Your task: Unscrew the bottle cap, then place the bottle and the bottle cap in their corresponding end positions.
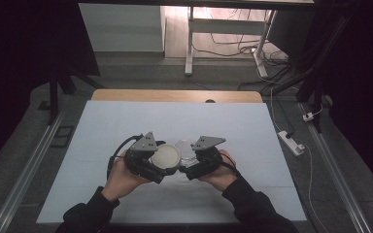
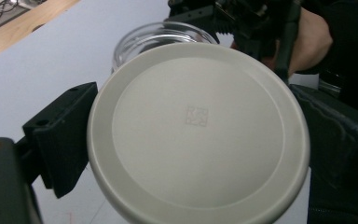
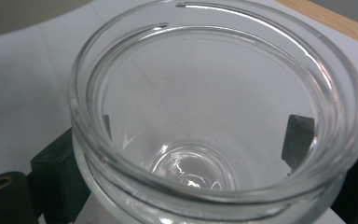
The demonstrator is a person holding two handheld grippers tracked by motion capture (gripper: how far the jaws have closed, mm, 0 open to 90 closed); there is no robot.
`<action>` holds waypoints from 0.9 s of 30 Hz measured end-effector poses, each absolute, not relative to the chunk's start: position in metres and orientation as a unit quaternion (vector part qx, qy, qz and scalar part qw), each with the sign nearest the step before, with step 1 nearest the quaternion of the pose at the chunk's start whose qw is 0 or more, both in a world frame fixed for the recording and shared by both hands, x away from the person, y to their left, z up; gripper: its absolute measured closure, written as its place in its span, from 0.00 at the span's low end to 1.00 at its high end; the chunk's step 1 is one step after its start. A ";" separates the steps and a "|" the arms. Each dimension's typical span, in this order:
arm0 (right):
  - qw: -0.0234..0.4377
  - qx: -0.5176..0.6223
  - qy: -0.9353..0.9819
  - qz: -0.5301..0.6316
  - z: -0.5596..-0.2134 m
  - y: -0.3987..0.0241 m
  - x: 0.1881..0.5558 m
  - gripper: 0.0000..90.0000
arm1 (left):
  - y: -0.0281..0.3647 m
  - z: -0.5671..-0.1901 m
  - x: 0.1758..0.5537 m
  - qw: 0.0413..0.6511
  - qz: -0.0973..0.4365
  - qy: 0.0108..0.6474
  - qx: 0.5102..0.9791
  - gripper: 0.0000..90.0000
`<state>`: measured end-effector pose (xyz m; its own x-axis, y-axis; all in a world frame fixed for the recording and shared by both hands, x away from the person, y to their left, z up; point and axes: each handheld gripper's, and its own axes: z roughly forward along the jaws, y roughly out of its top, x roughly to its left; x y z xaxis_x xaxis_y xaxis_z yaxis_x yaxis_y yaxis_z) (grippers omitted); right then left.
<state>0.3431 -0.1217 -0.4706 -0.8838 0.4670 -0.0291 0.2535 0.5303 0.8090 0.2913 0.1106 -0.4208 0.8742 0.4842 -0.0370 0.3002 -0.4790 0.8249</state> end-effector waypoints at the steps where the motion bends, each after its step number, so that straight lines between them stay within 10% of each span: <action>1: 0.123 0.209 0.866 0.438 -0.470 -0.122 0.344 0.08 | 0.110 -0.421 0.291 0.455 0.101 0.228 0.855 0.09; 27: 0.143 0.242 0.853 0.441 -0.467 -0.122 0.387 0.08 | 0.099 -0.437 0.285 0.458 0.087 0.204 0.861 0.09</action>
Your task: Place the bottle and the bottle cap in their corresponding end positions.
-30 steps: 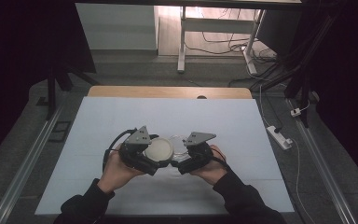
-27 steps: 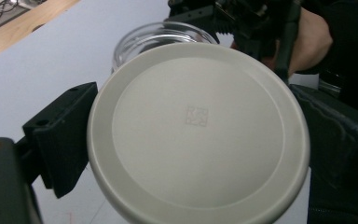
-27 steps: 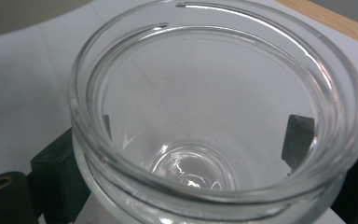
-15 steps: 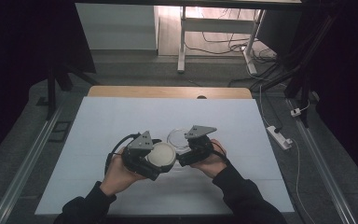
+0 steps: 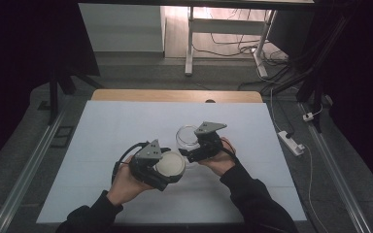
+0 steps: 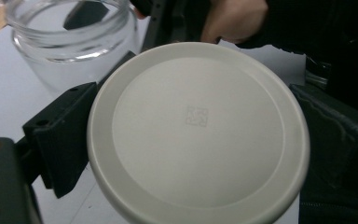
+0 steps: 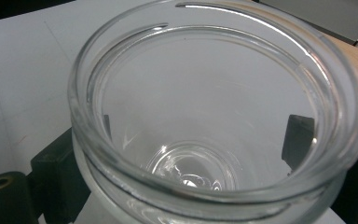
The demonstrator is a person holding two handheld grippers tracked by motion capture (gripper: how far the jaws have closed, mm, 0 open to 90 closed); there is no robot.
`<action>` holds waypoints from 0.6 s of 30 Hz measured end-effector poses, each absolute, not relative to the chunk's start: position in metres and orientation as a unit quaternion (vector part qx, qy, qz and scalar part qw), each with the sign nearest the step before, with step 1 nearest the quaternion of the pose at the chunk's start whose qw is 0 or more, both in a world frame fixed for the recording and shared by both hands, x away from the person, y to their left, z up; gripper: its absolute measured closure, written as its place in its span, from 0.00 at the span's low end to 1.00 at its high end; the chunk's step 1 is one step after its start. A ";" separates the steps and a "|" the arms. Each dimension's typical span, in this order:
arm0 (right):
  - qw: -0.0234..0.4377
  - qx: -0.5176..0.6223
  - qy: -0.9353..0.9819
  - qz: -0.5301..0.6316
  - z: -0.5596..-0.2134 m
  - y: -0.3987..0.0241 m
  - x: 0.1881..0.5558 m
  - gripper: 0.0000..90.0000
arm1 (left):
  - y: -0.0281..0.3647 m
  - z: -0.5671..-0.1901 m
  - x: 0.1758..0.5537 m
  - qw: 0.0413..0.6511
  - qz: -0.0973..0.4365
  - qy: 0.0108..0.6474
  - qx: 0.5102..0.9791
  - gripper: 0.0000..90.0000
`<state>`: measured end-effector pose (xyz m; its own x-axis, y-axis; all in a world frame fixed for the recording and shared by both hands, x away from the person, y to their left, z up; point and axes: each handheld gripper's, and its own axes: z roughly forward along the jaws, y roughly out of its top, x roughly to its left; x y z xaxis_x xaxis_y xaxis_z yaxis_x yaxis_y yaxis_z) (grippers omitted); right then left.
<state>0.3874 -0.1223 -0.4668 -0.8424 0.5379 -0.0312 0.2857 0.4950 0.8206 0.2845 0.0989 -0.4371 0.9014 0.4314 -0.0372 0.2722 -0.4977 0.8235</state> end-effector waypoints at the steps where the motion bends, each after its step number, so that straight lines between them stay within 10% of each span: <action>1: 0.143 0.242 0.852 0.441 -0.467 -0.122 0.389 0.08 | 0.098 -0.438 0.284 0.458 0.086 0.203 0.861 0.09; 18: 0.145 0.255 0.849 0.439 -0.470 -0.112 0.411 0.08 | 0.090 -0.464 0.289 0.450 0.079 0.185 0.870 0.09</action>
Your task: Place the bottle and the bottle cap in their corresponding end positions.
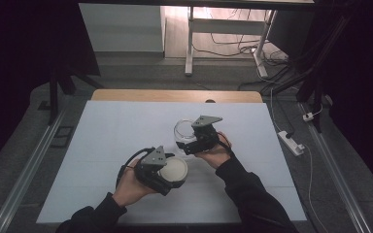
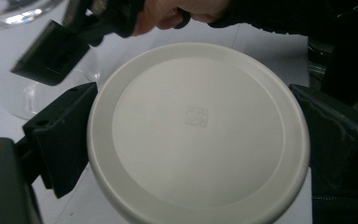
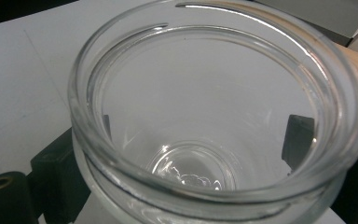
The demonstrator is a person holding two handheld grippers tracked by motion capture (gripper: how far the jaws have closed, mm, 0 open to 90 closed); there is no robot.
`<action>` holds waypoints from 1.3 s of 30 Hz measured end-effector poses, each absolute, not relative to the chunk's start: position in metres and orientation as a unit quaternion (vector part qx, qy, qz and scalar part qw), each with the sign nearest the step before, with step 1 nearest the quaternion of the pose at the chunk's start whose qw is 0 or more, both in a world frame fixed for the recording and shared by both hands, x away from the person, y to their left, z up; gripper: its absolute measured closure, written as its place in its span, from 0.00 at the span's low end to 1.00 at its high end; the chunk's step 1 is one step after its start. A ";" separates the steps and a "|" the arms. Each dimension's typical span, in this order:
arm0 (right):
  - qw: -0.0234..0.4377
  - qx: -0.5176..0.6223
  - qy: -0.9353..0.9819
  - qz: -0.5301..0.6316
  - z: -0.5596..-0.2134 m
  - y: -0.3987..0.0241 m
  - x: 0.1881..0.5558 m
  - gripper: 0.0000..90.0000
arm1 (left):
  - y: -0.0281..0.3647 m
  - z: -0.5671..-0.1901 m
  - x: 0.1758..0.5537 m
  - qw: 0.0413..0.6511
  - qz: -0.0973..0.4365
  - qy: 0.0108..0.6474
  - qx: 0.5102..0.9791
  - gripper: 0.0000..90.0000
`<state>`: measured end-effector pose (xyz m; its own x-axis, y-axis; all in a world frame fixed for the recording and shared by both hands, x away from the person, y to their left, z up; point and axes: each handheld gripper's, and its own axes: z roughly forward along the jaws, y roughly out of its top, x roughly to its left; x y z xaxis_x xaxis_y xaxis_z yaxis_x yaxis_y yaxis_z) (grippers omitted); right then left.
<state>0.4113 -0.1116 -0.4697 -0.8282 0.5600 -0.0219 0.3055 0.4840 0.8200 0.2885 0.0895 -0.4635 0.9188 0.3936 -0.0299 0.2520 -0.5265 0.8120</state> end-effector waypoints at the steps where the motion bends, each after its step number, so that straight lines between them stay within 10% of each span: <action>1: 0.144 0.257 0.849 0.439 -0.471 -0.110 0.414 0.08 | 0.089 -0.465 0.289 0.450 0.078 0.186 0.870 0.09; 39: 0.162 0.280 0.845 0.425 -0.492 -0.086 0.456 0.08 | 0.059 -0.528 0.312 0.402 0.081 0.192 0.892 0.09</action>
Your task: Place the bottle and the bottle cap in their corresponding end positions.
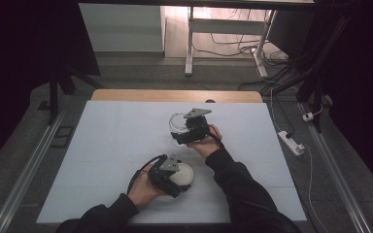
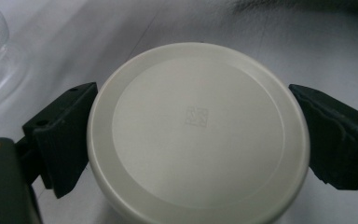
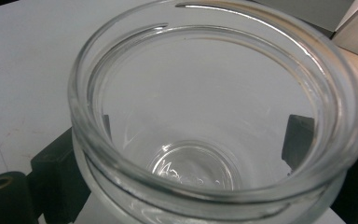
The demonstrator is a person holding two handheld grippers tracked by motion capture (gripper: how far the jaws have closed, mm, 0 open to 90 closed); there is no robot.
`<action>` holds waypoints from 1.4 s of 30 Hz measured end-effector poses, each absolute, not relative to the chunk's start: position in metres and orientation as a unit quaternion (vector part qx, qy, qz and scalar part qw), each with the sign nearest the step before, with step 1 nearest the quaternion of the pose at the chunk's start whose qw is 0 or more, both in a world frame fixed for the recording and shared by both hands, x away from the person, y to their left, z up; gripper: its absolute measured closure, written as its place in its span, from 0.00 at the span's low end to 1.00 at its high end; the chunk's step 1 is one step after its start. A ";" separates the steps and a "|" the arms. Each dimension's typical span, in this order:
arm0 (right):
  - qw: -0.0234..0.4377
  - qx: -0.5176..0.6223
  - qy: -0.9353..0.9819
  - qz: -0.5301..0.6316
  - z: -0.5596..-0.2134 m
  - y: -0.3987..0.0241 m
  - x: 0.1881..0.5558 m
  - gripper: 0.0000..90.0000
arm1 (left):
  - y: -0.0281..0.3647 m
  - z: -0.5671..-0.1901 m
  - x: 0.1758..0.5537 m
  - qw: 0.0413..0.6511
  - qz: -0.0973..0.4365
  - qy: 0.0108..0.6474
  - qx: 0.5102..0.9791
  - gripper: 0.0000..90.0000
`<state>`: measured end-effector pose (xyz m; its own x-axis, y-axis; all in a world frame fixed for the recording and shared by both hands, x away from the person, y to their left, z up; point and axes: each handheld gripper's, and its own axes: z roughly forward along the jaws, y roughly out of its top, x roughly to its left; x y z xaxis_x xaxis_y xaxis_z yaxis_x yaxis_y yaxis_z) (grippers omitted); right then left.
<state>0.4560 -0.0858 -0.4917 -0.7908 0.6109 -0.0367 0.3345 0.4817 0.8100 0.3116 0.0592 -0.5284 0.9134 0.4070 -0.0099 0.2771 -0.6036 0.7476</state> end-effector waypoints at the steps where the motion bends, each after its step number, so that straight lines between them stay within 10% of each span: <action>1: 0.162 0.280 0.846 0.425 -0.493 -0.085 0.457 0.08 | 0.059 -0.529 0.312 0.399 0.081 0.193 0.893 0.09; 42: 0.159 0.279 0.849 0.420 -0.504 -0.084 0.455 0.05 | 0.056 -0.539 0.320 0.363 0.058 0.202 0.908 0.00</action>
